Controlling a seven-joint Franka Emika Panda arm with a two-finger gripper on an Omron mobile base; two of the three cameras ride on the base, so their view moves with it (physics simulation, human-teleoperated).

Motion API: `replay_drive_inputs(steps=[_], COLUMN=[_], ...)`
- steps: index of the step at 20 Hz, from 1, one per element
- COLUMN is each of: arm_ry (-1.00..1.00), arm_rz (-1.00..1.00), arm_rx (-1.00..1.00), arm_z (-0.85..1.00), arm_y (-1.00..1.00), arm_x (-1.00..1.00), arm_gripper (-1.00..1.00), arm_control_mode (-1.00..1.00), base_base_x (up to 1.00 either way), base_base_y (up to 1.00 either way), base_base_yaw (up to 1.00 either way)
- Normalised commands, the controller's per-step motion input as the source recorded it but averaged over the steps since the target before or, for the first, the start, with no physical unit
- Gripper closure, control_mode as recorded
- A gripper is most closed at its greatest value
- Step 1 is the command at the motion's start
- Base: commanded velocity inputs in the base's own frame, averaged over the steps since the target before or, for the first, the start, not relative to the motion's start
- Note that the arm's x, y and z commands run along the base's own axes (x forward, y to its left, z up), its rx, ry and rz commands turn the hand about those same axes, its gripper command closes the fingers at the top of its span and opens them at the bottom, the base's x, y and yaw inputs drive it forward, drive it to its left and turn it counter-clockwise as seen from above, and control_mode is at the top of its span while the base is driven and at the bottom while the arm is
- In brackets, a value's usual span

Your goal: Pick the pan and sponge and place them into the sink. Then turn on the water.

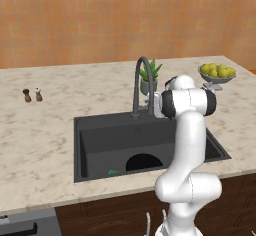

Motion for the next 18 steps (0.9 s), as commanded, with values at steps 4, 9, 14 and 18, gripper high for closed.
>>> replay_drive_inputs(steps=[4,9,14,18], arm_ry=[0.02,0.02,0.00,0.00], arm_rz=[0.00,0.00,0.00,0.00], arm_rx=[0.13,0.05,0.00,0.00], arm_z=[-0.14,-0.12,0.00,0.00], arm_y=[0.00,0.00,0.00,0.00], arm_x=[0.02,0.00,0.00,0.00], arm_gripper=[1.00,1.00,1.00,1.00], arm_control_mode=[-1.00,-1.00,-1.00,-1.00], base_base_x=[0.00,0.00,0.00,0.00], base_base_y=[0.00,0.00,0.00,0.00], base_base_yaw=[0.00,0.00,0.00,0.00])
